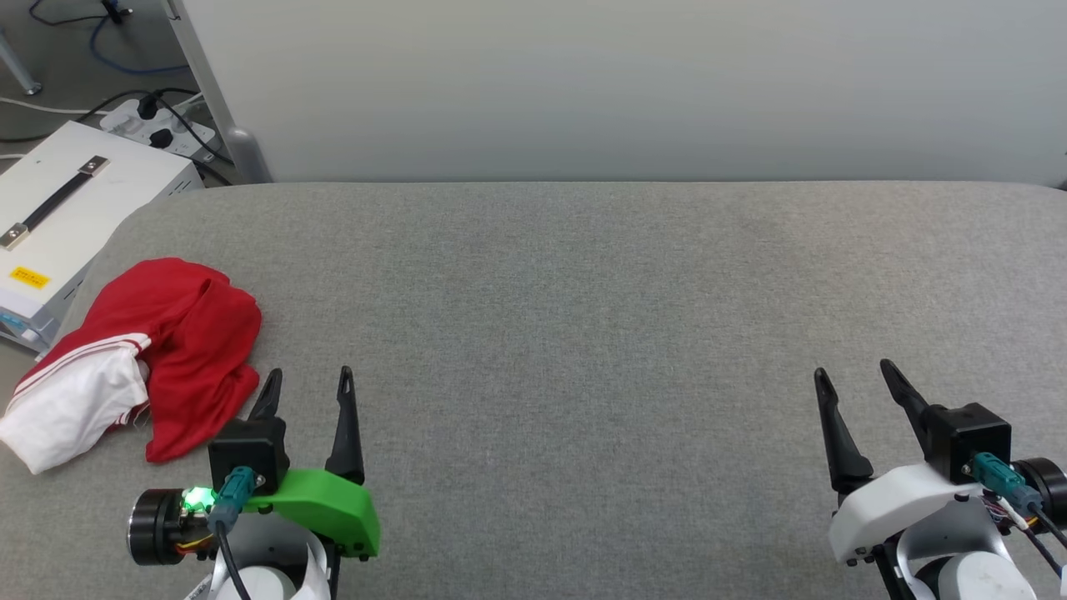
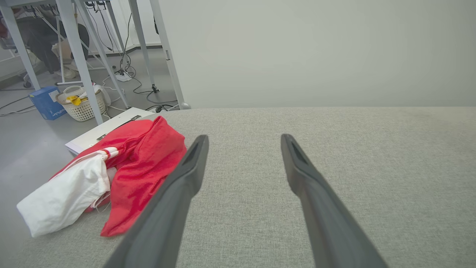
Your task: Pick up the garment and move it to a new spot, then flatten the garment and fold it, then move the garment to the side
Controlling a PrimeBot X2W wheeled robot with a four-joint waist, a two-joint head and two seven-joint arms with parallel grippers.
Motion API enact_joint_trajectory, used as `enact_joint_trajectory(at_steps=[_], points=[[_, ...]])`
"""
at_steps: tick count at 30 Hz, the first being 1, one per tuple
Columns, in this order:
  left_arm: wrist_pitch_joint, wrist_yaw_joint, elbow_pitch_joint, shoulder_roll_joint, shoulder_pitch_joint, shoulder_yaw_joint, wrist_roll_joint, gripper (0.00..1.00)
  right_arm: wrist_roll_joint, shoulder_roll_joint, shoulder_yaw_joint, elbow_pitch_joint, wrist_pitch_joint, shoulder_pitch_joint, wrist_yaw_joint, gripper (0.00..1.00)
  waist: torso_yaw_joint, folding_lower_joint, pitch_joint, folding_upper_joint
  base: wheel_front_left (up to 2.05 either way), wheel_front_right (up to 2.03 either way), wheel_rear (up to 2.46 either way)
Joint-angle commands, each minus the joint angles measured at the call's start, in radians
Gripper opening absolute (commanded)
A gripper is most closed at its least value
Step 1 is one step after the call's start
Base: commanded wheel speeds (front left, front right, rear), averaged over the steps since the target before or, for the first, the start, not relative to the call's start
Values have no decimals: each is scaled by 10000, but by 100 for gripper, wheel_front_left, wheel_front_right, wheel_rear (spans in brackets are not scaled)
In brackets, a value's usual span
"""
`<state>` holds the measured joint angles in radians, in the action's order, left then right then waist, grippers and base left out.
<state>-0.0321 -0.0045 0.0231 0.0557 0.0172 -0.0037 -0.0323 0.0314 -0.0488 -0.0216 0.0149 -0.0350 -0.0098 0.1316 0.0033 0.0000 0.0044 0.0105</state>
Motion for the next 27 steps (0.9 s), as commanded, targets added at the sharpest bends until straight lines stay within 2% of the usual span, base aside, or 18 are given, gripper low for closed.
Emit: enact_joint_trajectory(at_steps=[1, 27], points=[[-108, 11, 48, -9, -45, -25, -63, 100, 76, -6, -41, 33, -108, -29, -2, 100, 8, 0, 5, -16, 0, 0, 0], [-649, 15, 156, -20, -197, -175, -428, 100, 359, -8, -194, -211, -642, -7, -3, 100, 68, 0, -5, -38, 0, 0, 0]])
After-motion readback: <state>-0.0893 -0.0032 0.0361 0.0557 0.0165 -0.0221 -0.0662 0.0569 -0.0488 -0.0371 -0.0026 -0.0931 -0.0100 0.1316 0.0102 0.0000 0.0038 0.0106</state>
